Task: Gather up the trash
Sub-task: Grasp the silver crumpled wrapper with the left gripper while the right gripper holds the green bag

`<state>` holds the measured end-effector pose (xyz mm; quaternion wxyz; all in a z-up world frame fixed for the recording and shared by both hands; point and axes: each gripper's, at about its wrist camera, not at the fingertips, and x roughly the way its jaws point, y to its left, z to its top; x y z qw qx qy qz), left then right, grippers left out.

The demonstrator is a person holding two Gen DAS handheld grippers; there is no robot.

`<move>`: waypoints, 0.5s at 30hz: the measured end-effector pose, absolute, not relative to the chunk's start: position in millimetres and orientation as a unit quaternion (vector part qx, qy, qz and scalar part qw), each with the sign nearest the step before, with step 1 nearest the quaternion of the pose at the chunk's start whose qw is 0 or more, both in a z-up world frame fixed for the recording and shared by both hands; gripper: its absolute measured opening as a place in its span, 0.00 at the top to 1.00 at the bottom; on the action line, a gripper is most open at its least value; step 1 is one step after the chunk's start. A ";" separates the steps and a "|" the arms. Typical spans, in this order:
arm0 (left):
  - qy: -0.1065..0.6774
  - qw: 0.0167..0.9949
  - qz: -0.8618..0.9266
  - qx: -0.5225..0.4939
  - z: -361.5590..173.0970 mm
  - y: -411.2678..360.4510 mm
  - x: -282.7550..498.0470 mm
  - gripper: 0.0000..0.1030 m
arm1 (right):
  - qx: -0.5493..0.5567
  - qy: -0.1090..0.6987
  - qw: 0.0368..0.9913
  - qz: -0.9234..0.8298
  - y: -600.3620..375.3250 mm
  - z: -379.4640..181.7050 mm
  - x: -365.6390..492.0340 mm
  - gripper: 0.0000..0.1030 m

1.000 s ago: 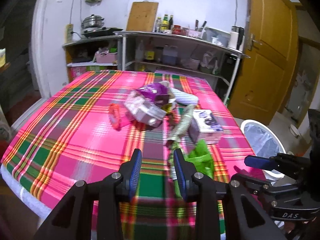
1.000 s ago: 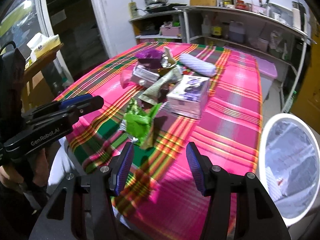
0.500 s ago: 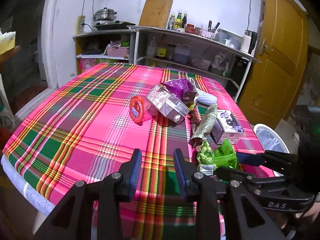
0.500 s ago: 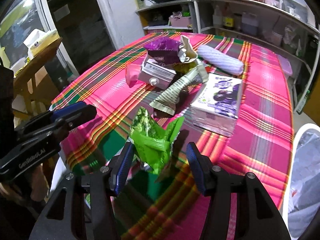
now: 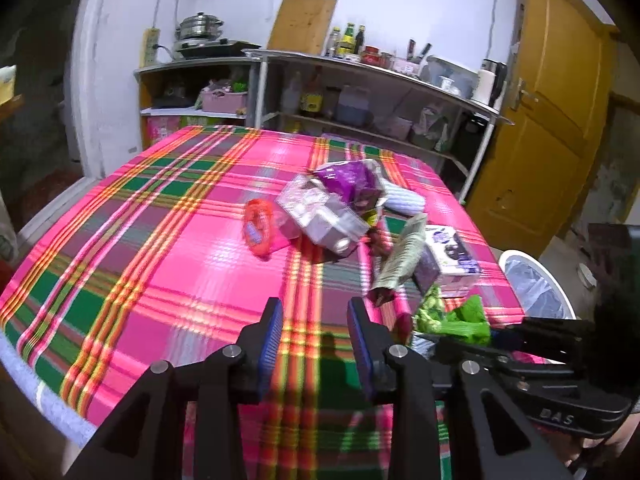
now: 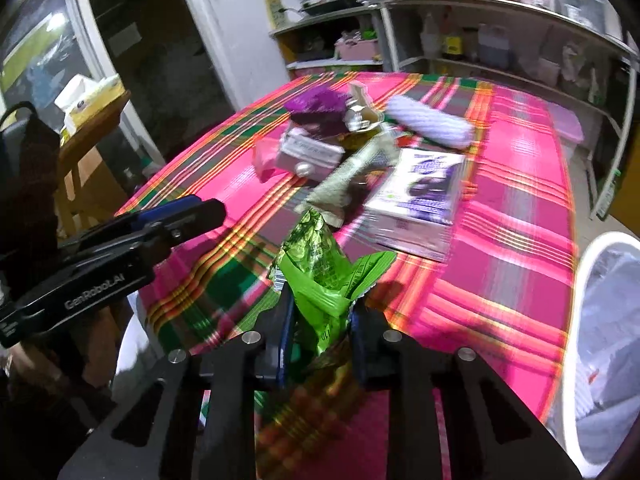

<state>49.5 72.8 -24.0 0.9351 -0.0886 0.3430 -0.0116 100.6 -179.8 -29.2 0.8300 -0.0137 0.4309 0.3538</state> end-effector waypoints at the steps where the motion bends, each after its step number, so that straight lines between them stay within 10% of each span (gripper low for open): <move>1: 0.342 0.935 -0.020 -0.086 -23.7 68.3 53.2 0.57 | -0.011 0.431 0.832 0.350 -184.1 -28.2 100.6 0.76; 15: 0.369 0.928 -0.055 -0.010 -40.5 12.3 104.2 0.53 | 0.022 0.432 0.855 0.288 -237.7 -24.0 107.6 0.76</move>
